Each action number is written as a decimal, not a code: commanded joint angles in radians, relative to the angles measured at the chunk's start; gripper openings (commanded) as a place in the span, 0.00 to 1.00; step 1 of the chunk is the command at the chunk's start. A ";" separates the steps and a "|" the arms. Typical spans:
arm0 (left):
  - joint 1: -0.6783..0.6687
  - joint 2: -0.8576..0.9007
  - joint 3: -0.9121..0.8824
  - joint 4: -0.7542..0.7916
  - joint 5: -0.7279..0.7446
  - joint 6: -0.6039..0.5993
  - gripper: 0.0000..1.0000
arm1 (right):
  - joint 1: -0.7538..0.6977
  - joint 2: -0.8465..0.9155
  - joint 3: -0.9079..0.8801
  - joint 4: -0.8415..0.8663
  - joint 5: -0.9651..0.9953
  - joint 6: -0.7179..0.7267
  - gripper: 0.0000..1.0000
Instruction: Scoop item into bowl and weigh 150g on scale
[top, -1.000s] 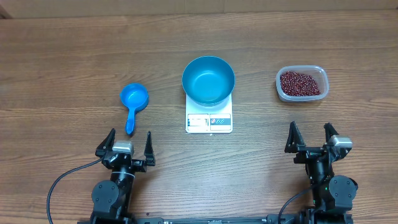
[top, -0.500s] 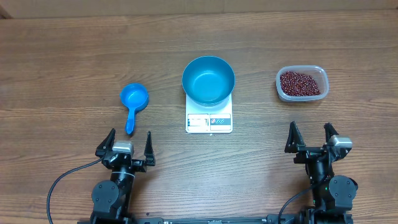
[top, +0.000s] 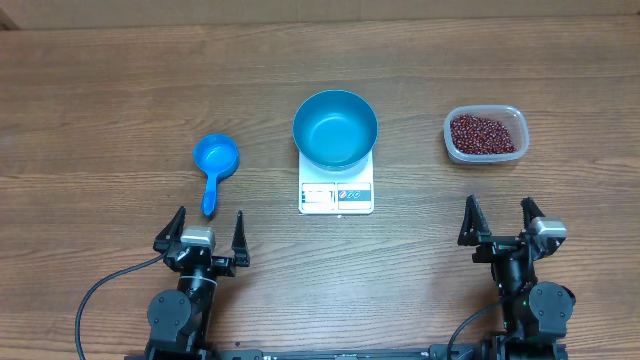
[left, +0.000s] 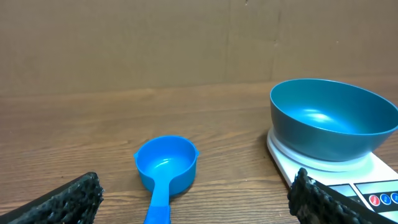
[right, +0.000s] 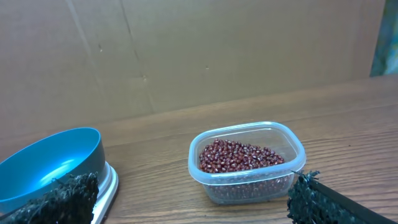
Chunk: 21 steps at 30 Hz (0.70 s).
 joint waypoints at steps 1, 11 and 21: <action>-0.006 -0.006 -0.003 0.001 0.008 0.014 1.00 | -0.006 -0.010 -0.010 0.005 0.010 0.008 1.00; -0.006 -0.006 0.001 0.055 -0.027 -0.072 1.00 | -0.006 -0.010 -0.010 0.005 0.010 0.008 1.00; -0.006 0.139 0.467 -0.400 0.031 -0.114 1.00 | -0.006 -0.010 -0.010 0.005 0.010 0.008 1.00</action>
